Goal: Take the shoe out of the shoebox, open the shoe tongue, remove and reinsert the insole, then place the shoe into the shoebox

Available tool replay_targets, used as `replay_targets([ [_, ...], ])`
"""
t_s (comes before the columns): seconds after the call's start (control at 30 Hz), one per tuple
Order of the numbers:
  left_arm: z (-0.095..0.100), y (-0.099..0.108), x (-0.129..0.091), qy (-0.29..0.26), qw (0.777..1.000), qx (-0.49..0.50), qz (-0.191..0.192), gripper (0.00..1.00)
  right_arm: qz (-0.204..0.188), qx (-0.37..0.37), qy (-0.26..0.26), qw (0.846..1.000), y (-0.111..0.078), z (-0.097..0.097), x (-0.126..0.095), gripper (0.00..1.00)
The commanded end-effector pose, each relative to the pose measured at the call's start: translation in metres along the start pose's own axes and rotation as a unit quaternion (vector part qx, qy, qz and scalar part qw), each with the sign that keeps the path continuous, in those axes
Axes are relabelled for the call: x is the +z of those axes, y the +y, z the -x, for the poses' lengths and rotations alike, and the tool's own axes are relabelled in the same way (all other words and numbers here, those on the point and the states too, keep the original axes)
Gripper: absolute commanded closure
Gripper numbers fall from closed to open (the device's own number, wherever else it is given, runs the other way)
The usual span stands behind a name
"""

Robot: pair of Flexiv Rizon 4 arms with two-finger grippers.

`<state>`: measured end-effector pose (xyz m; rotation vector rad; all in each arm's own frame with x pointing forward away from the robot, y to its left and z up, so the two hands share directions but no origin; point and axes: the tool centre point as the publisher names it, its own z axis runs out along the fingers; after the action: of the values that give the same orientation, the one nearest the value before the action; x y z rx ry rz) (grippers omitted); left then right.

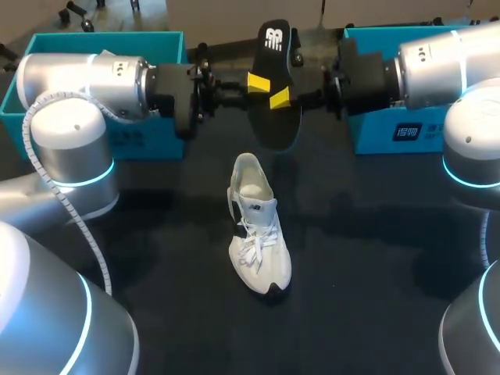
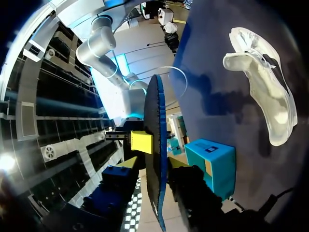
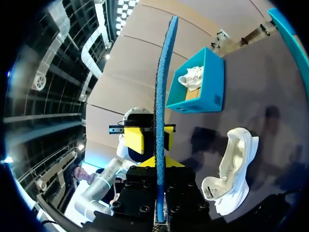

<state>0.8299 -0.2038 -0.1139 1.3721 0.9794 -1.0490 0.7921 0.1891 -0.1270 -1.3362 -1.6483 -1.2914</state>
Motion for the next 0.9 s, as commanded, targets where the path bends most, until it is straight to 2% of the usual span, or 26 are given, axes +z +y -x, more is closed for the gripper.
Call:
replay_targets([
  [0.03, -0.001, 0.008, -0.011, 0.002, 1.000, 0.001, -0.015, 0.00, 0.001, -0.001, -0.010, 1.000, 0.001, -0.002, -0.002, 1.00],
  [0.37, -0.008, 0.015, -0.046, 0.027, 0.998, 0.005, -0.051, 0.00, 0.016, -0.063, -0.050, 0.997, 0.006, -0.002, -0.015, 1.00],
  [0.53, -0.014, 0.020, -0.065, 0.054, 0.997, -0.002, -0.052, 0.00, 0.025, -0.098, -0.066, 0.993, 0.008, 0.000, -0.017, 1.00],
  [0.67, -0.016, 0.023, -0.075, 0.069, 0.996, -0.029, -0.042, 0.00, 0.029, -0.125, -0.083, 0.988, 0.011, 0.000, -0.017, 1.00],
  [0.9, -0.025, 0.020, -0.088, 0.111, 0.987, -0.104, -0.060, 0.00, 0.026, -0.196, -0.114, 0.974, 0.016, -0.001, -0.014, 1.00],
])
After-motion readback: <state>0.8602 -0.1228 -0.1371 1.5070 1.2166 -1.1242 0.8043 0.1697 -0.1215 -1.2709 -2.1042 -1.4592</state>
